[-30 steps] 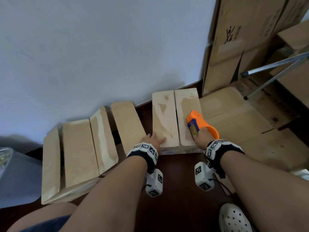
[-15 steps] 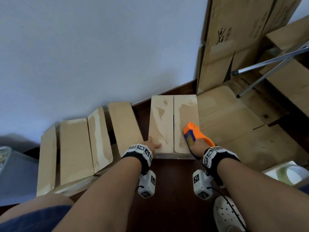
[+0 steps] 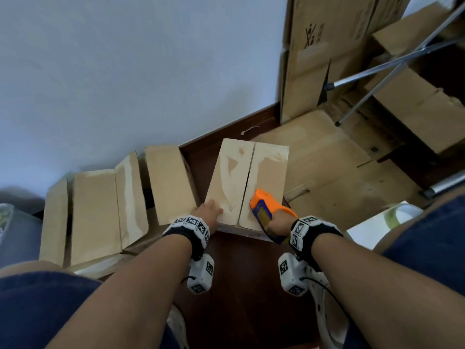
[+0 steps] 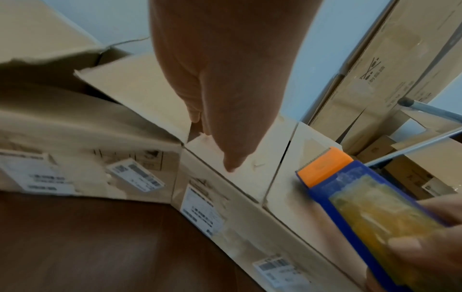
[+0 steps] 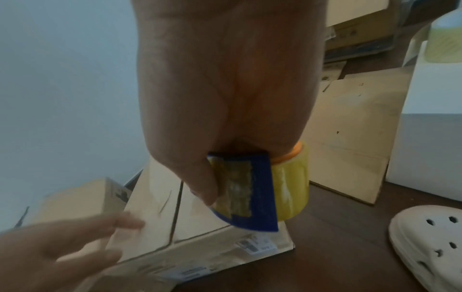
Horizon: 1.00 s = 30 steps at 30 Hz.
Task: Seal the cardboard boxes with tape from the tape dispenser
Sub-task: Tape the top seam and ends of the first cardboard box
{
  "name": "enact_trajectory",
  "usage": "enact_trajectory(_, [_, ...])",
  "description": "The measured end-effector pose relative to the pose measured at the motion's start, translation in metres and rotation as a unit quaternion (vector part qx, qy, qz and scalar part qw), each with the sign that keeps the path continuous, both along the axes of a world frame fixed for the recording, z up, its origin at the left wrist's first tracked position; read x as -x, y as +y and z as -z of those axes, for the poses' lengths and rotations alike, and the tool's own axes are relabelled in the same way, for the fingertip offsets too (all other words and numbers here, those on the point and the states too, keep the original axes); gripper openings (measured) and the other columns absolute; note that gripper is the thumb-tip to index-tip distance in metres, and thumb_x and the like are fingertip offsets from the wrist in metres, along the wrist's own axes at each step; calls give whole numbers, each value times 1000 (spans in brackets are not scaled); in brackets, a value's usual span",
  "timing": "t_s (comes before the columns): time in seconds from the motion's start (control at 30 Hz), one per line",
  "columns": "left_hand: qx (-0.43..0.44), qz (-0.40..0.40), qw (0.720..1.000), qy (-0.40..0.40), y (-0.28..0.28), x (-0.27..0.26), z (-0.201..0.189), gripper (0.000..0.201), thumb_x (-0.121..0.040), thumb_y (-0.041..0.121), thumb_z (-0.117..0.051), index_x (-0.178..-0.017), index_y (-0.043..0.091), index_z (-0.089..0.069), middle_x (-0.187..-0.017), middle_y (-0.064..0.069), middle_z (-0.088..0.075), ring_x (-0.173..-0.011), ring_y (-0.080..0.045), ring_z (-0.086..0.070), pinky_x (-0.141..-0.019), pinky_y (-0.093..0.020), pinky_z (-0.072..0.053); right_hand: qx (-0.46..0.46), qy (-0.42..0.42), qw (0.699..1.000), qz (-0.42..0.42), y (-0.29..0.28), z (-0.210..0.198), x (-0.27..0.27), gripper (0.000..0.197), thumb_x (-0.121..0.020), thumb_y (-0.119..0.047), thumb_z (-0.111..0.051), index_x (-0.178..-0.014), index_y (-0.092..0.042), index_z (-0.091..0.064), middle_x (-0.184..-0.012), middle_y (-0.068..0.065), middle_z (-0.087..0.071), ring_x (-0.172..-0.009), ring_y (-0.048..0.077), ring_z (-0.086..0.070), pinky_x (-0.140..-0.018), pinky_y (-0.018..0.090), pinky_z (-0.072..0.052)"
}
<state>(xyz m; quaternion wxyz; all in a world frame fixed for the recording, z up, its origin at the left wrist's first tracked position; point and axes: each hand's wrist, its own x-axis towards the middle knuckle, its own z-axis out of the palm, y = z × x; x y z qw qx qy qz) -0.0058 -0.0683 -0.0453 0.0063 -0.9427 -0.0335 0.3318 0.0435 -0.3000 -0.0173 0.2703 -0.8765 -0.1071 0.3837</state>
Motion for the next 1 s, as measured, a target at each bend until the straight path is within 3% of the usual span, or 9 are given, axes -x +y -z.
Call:
enact_trajectory(0.1, [73, -42, 993, -81, -13, 9, 0, 63, -92, 34, -58, -146, 17, -30, -160, -10, -5, -138, -31, -31, -112, -41, -31, 75, 100, 991, -43, 7, -16, 12, 35, -89, -15, -57, -118, -26, -39, -102, 0, -41, -91, 16, -44, -73, 27, -38])
enact_trajectory(0.27, [45, 5, 997, -67, -44, 23, 16, 97, -79, 61, -62, -145, 51, 9, -159, 3, 16, -139, -49, -8, -107, -59, -31, 61, 66, 996, 14, 8, -20, 9, 19, -87, -19, -57, -104, -8, -58, -95, 10, -56, -90, 29, -58, -72, 30, -42])
enact_trajectory(0.4, [-9, 28, 997, -71, -51, 23, 25, 97, -87, 44, -63, -141, 55, 17, -157, -2, 23, -137, -56, 0, -108, -63, -25, 22, 28, 990, 133, 1, -15, -1, 10, -79, -6, -55, -86, -7, -61, -82, 14, -69, -80, 33, -67, -72, 35, -54])
enact_trajectory(0.53, [-15, 63, 995, -73, -45, 11, 30, 82, -96, 11, -44, -142, 55, 9, -159, -4, 11, -137, -55, -5, -109, -59, -28, 68, -90, 985, 132, -2, -11, -16, 32, -79, -20, -59, -110, -11, -59, -107, 11, -66, -97, 29, -64, -81, 34, -53])
enact_trajectory(0.63, [-35, 104, 993, -50, -42, 10, 25, 76, -98, 9, -37, -146, 50, 5, -159, -7, 8, -136, -56, -8, -110, -57, -28, 52, -66, 984, 156, 6, -13, -18, 8, -86, -9, -57, -84, -8, -49, -80, 10, -57, -64, 20, -54, -51, 27, -40])
enact_trajectory(0.7, [-40, 129, 990, -42, -41, 16, 25, 74, -99, 8, -34, -147, 47, 6, -158, -7, 8, -136, -57, -6, -112, -57, -25, 48, -63, 984, 158, 9, -16, -16, 28, -90, -7, -55, -73, -15, -35, -69, 3, -45, -58, 16, -45, -46, 22, -30])
enact_trajectory(0.83, [-26, 208, 978, -12, -30, 30, 19, 70, -101, 11, -31, -148, 48, 5, -161, -5, 9, -139, -56, -3, -116, -55, -18, 21, -98, 988, 119, 13, -17, -8, 9, -93, -9, -52, -92, -12, -43, -79, 5, -50, -69, 21, -51, -57, 21, -39])
enact_trajectory(0.93, [-4, 265, 964, 17, -7, 39, 14, 70, -102, 8, -31, -146, 53, -1, -161, 5, 10, -143, -49, 3, -118, -53, -12, 61, -99, 988, 99, 14, -11, -5, 45, -95, -17, -50, -131, 4, -35, -103, 16, -59, -94, 33, -60, -68, 33, -40])
enact_trajectory(1.0, [12, 266, 963, 27, 5, 43, 6, 71, -100, 7, -33, -145, 54, -7, -160, 13, 10, -145, -40, 9, -118, -53, -9, 76, -109, 987, 91, 14, -10, -6, 49, -95, -18, -49, -135, 5, -31, -111, 18, -62, -100, 35, -60, -72, 34, -43])
